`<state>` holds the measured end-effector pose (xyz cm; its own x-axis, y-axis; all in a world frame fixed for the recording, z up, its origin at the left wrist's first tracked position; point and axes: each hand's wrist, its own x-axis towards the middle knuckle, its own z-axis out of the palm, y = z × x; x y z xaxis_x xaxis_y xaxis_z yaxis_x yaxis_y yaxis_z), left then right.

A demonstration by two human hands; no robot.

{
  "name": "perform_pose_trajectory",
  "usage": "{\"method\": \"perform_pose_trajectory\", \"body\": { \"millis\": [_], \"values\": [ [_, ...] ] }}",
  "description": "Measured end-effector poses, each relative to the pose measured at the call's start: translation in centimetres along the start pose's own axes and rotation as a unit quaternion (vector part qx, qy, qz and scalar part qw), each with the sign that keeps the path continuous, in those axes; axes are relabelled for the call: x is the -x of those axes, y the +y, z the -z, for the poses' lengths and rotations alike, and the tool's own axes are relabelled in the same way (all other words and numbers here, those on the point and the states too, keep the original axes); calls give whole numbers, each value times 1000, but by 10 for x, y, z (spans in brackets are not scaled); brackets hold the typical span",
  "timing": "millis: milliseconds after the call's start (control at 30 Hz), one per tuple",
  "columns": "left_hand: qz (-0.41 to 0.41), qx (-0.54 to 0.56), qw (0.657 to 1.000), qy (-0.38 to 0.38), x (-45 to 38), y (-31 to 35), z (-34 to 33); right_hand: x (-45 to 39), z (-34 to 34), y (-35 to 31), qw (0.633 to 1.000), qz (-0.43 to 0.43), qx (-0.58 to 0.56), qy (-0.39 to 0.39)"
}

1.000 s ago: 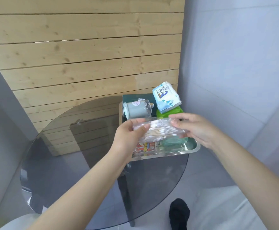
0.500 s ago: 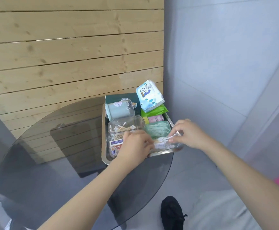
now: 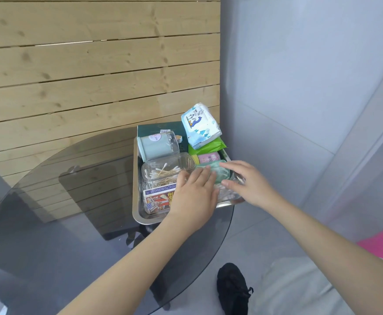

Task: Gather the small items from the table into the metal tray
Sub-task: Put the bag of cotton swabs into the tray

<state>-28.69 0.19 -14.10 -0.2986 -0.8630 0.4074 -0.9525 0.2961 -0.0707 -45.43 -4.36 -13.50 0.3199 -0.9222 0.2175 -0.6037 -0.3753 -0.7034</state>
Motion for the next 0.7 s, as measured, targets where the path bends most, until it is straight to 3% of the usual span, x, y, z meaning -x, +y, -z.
{"method": "perform_pose_trajectory", "body": {
  "millis": [367, 533, 700],
  "values": [
    [-14, 26, 996, 78, 4, -2, -5, 7, -12, -3, 994, -20, -10, 106],
    [16, 102, 983, 152, 15, -11, 7, 5, -20, -9, 996, -66, -19, 50],
    [123, 73, 968, 206, 30, -29, 19, 3, -24, -16, 994, -96, 9, 45]
  ]
}}
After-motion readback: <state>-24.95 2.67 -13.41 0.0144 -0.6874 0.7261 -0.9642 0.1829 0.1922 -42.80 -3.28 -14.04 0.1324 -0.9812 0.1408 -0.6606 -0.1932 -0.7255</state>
